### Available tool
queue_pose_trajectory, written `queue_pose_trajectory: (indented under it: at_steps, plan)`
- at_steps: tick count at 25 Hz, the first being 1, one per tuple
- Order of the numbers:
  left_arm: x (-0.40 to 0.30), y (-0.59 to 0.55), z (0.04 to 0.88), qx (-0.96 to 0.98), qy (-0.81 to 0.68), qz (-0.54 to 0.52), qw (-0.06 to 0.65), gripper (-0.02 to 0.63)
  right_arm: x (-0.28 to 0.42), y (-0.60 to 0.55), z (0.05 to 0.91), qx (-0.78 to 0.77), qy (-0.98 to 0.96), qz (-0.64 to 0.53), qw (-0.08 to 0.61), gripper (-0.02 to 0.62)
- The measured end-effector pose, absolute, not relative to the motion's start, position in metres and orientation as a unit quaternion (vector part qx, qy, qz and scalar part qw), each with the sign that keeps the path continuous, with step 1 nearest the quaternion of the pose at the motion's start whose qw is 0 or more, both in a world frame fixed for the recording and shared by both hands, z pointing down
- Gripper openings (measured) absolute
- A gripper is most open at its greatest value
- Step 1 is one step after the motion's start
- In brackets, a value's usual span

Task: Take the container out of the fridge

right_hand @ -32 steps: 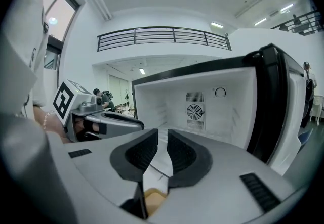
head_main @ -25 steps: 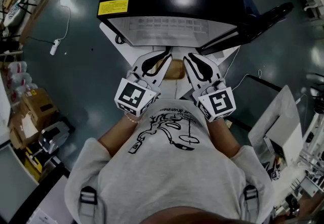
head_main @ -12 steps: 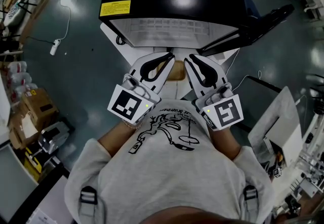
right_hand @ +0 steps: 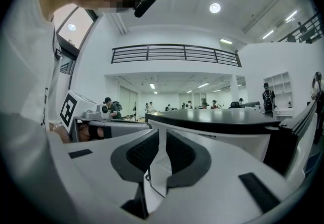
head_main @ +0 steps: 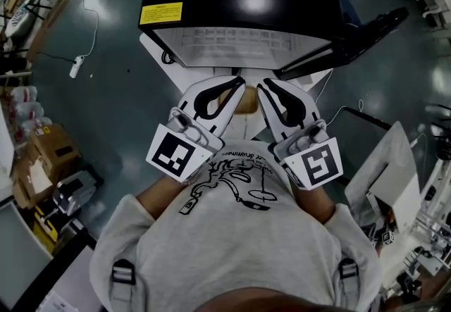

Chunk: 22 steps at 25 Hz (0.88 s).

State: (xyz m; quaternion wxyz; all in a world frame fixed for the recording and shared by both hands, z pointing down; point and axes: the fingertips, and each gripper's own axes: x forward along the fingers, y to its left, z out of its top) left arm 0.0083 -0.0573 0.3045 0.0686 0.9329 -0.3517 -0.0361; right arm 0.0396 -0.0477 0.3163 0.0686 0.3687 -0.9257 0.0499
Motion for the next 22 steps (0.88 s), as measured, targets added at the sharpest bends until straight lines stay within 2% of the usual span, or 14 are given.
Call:
queue_pose_trajectory:
  at_steps: [22]
  plan:
    - [0.01, -0.055, 0.3006, 0.935, -0.346, -0.039, 0.069, 0.021, 0.0397, -0.0475, 0.3129, 0.368, -0.926, 0.049, 0.073, 0.058]
